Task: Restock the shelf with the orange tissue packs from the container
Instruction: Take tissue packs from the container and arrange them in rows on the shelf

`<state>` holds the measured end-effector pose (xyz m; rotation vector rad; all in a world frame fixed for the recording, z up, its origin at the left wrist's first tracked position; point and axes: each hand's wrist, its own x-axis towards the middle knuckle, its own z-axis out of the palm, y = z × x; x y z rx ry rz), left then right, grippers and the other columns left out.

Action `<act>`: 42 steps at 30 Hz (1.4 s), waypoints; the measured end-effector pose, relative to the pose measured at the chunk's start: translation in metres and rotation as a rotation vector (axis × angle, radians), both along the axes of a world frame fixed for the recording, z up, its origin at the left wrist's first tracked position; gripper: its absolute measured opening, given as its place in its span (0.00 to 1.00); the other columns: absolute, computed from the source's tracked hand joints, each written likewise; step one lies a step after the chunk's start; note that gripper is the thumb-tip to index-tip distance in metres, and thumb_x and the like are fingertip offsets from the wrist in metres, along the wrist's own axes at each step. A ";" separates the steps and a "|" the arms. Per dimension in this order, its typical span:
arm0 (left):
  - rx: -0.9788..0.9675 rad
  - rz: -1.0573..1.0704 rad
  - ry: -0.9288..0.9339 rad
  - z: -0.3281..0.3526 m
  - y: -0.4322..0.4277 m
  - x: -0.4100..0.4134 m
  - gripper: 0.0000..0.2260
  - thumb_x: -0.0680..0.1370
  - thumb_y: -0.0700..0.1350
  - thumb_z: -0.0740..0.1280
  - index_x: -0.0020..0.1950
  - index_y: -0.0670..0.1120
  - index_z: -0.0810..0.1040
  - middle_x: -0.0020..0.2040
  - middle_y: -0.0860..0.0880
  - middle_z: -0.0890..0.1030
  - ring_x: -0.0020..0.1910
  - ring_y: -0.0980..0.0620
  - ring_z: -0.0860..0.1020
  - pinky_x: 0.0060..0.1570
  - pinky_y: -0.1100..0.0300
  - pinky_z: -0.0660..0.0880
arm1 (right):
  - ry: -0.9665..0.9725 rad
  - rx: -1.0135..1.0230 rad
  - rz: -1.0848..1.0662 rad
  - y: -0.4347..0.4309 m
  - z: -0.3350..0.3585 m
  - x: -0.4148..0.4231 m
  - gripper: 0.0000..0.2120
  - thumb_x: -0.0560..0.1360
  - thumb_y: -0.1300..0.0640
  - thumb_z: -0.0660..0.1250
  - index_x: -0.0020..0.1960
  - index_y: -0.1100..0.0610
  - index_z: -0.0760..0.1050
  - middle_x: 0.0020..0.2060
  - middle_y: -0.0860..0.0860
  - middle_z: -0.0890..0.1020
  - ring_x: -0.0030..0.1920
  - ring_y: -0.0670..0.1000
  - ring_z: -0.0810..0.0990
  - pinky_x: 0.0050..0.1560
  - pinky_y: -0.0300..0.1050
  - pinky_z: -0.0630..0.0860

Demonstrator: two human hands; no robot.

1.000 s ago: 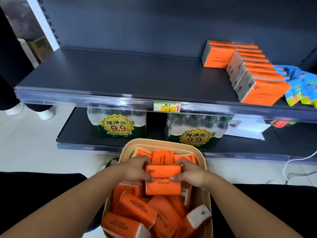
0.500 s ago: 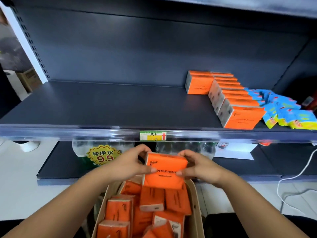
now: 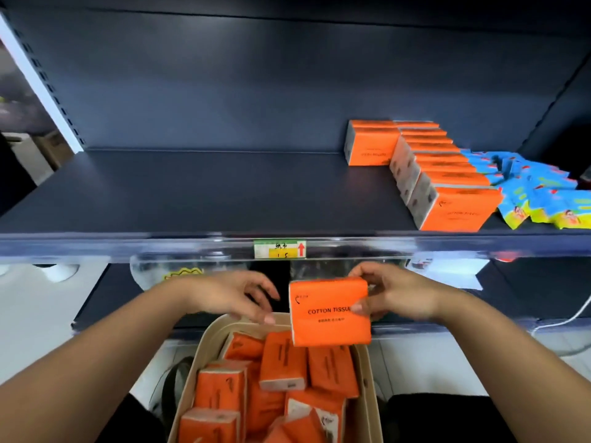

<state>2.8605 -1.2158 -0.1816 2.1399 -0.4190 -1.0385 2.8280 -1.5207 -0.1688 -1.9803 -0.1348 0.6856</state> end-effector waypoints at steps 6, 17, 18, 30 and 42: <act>0.438 -0.041 -0.071 -0.090 0.033 -0.036 0.27 0.71 0.44 0.72 0.68 0.53 0.69 0.53 0.55 0.76 0.52 0.55 0.76 0.45 0.67 0.73 | 0.070 -0.082 0.072 0.016 -0.024 -0.004 0.14 0.72 0.65 0.74 0.53 0.56 0.73 0.48 0.56 0.80 0.45 0.52 0.80 0.47 0.50 0.78; 0.505 -0.165 -0.240 -0.127 0.048 -0.054 0.22 0.69 0.48 0.74 0.59 0.61 0.71 0.61 0.57 0.72 0.61 0.55 0.71 0.64 0.56 0.70 | 0.110 -0.127 0.040 0.019 -0.034 -0.005 0.15 0.72 0.62 0.74 0.54 0.53 0.73 0.54 0.56 0.80 0.56 0.59 0.81 0.56 0.58 0.79; 0.493 -0.193 -0.253 -0.127 0.047 -0.056 0.26 0.69 0.48 0.74 0.64 0.60 0.70 0.62 0.57 0.71 0.63 0.54 0.70 0.65 0.56 0.69 | 0.111 -0.125 0.036 0.019 -0.035 -0.005 0.15 0.72 0.62 0.74 0.54 0.53 0.73 0.54 0.56 0.80 0.56 0.59 0.81 0.57 0.59 0.79; 0.431 -0.293 -0.394 -0.127 0.048 -0.065 0.24 0.72 0.50 0.70 0.66 0.63 0.67 0.66 0.55 0.69 0.66 0.52 0.66 0.67 0.50 0.66 | 0.125 -0.113 0.035 0.020 -0.034 -0.008 0.15 0.73 0.62 0.74 0.55 0.54 0.73 0.55 0.56 0.80 0.57 0.59 0.80 0.58 0.61 0.77; -0.047 0.059 -0.040 -0.077 0.064 -0.026 0.18 0.71 0.41 0.76 0.54 0.52 0.73 0.53 0.50 0.78 0.54 0.49 0.78 0.53 0.54 0.79 | 0.105 -0.112 0.000 0.017 -0.033 -0.006 0.15 0.73 0.62 0.72 0.56 0.53 0.72 0.54 0.54 0.80 0.54 0.55 0.81 0.55 0.56 0.80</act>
